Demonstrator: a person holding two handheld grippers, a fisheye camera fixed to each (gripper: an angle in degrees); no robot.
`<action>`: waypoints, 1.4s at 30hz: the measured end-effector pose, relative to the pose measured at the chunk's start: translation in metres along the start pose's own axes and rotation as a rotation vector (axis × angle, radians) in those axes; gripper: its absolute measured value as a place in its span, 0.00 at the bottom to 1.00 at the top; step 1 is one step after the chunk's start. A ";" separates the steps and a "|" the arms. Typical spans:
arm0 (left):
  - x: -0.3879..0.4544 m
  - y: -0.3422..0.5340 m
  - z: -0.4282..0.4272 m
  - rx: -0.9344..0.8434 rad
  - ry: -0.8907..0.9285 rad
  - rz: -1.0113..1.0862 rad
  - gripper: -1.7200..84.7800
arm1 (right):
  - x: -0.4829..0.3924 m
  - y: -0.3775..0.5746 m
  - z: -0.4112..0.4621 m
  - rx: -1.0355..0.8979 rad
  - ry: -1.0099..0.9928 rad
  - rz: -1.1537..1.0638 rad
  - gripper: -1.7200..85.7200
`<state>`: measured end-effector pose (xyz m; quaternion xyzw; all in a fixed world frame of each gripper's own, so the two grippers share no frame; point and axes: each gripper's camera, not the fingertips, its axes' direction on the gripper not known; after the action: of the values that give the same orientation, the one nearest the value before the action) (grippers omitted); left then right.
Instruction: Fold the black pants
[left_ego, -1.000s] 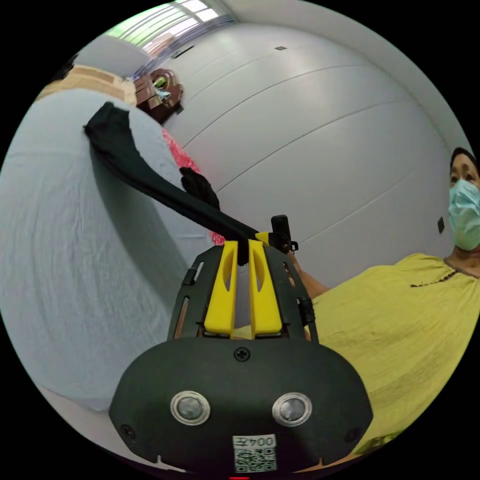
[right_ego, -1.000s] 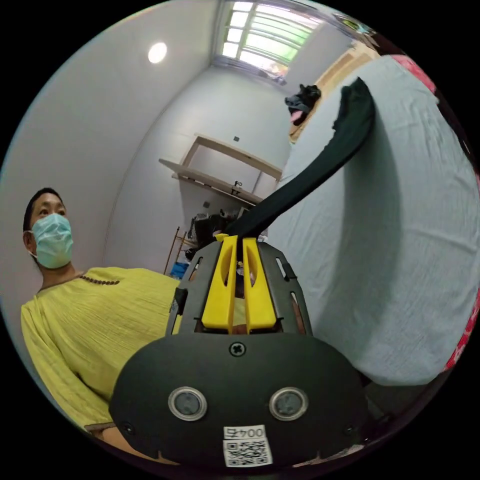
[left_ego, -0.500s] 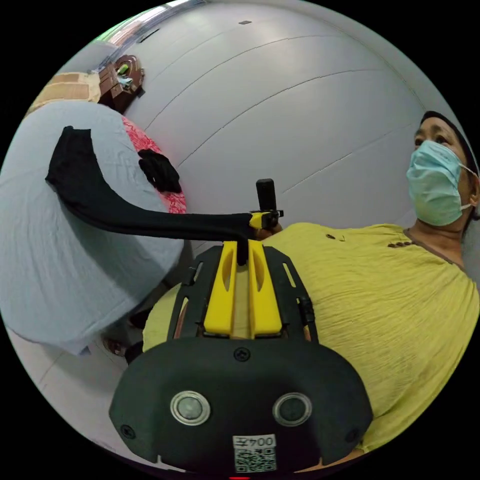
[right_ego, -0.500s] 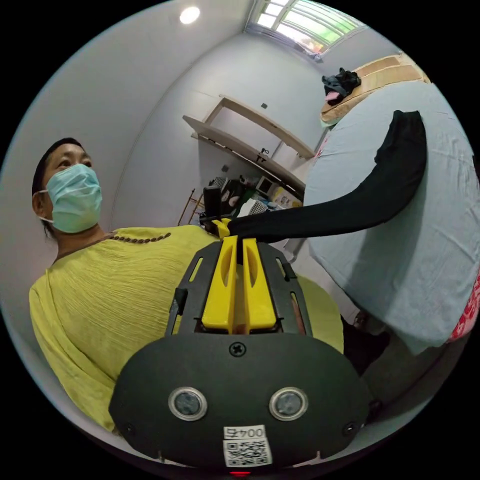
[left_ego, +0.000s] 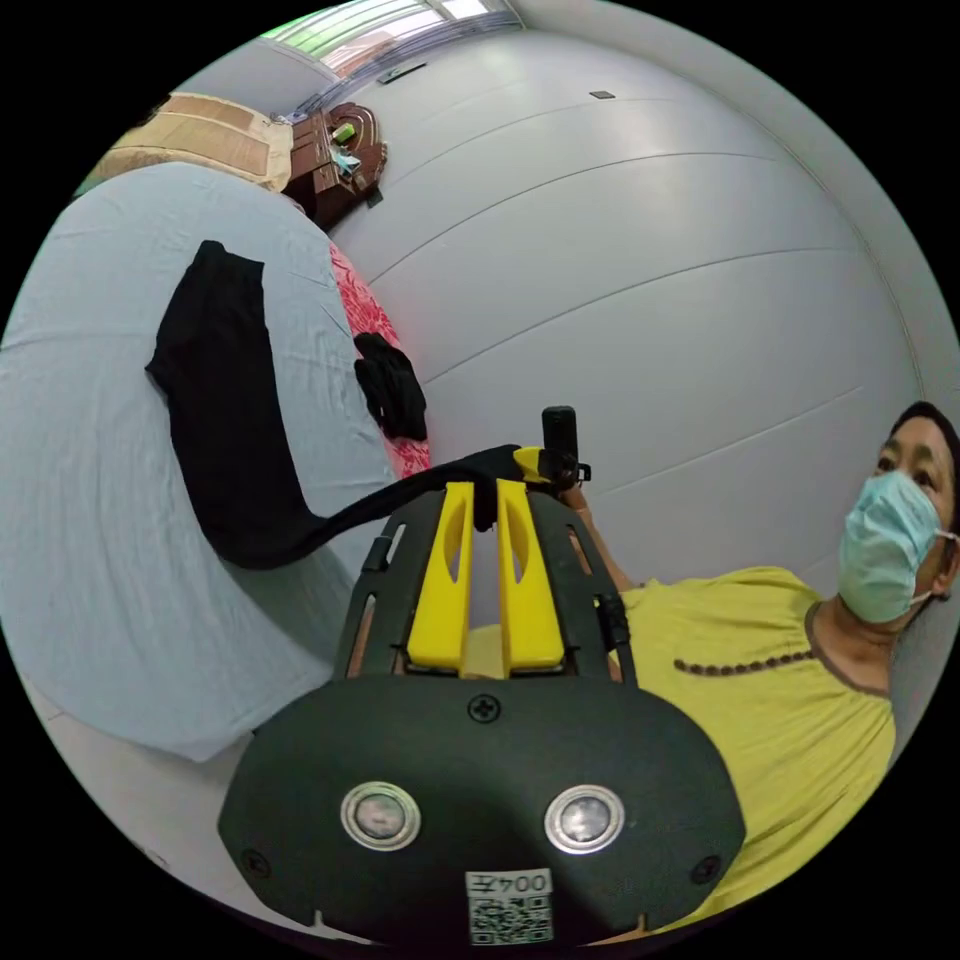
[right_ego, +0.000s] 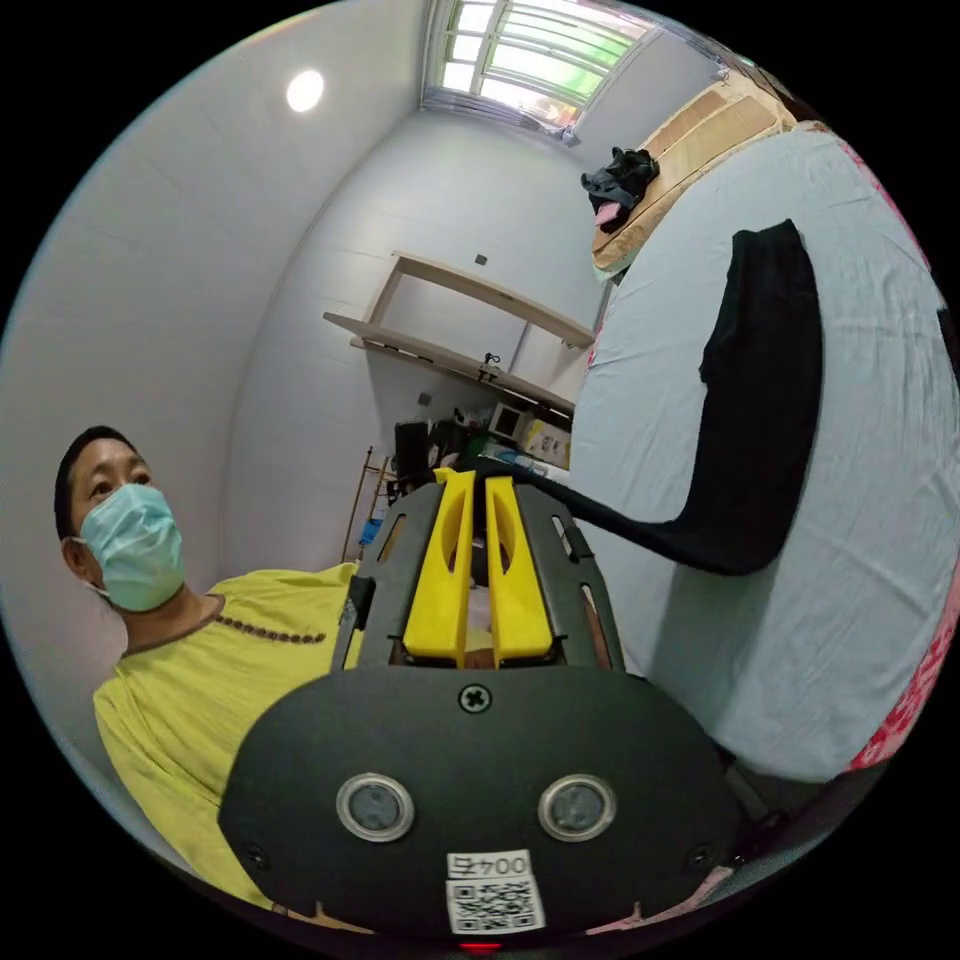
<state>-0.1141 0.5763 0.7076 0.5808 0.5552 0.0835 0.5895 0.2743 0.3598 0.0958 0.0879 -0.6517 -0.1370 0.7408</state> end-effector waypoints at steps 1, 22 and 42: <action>-0.004 -0.011 0.001 -0.004 -0.002 -0.005 0.06 | 0.013 -0.026 0.001 -0.007 0.013 -0.002 0.05; -0.239 -0.283 0.046 0.077 -0.325 -0.326 0.11 | 0.384 -0.326 0.084 0.045 0.245 0.236 0.17; -0.191 -0.027 0.117 -0.226 -0.688 0.241 0.13 | 0.438 0.000 0.304 -0.645 0.860 0.200 0.16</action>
<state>-0.1111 0.3569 0.7592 0.5676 0.2397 0.0130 0.7875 0.0226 0.2353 0.5495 -0.1578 -0.2203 -0.2105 0.9393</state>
